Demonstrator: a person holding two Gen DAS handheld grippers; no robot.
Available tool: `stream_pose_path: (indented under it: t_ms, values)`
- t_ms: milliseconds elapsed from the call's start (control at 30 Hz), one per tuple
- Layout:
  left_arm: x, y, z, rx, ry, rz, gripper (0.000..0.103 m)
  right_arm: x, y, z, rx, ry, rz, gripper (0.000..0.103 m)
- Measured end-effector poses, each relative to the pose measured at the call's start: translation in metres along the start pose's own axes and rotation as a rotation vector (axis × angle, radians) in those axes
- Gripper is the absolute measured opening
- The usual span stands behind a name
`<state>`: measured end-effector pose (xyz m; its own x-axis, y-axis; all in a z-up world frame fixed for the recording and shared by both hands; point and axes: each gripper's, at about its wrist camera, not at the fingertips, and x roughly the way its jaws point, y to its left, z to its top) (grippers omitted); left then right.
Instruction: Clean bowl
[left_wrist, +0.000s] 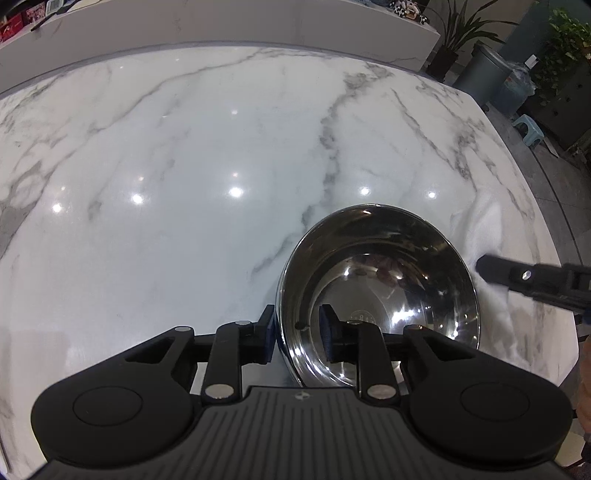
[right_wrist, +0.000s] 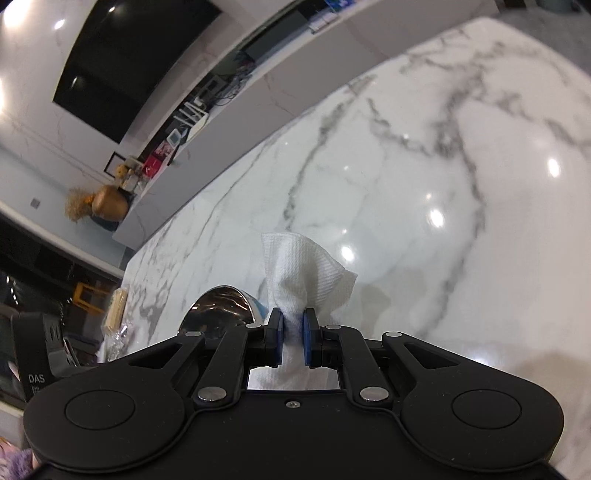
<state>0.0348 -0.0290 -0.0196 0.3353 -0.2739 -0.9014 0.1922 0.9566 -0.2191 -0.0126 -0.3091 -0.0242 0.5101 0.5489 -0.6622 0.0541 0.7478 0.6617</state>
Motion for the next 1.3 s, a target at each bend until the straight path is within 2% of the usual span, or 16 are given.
stream_pose_path:
  t_ms: [300, 467, 533, 600, 667, 900, 1067, 1167, 1300]
  values:
    - [0.004, -0.004, -0.002, 0.005, 0.004, 0.028, 0.017, 0.028, -0.004, -0.014, 0.055, 0.072, -0.074, 0.01]
    - [0.005, 0.0, -0.002, -0.015, 0.016, 0.008, 0.018, 0.035, -0.009, -0.017, 0.093, 0.096, -0.076, 0.01]
    - [0.008, 0.004, -0.003, -0.045, 0.051, -0.02, 0.025, 0.035, -0.011, -0.017, 0.108, 0.097, -0.069, 0.01]
    - [0.011, 0.005, -0.005, -0.06, 0.078, -0.039, 0.037, 0.034, -0.013, -0.018, 0.121, 0.098, -0.064, 0.01]
    - [0.013, 0.006, -0.006, -0.065, 0.099, -0.052, 0.038, 0.034, -0.014, -0.018, 0.125, 0.099, -0.063, 0.01]
    - [0.01, 0.004, -0.008, -0.048, 0.099, -0.064, 0.027, 0.032, -0.013, -0.016, 0.137, 0.098, -0.065, 0.01]
    - [0.006, 0.009, -0.004, -0.06, 0.063, -0.048, 0.017, 0.015, -0.017, -0.009, 0.17, 0.037, -0.013, 0.01]
    - [0.006, 0.01, -0.002, -0.064, 0.051, -0.04, 0.017, 0.006, -0.019, -0.006, 0.191, 0.003, 0.046, 0.01]
    - [0.009, 0.009, -0.002, -0.072, 0.068, -0.053, 0.017, 0.006, -0.022, -0.005, 0.212, 0.004, 0.068, 0.01]
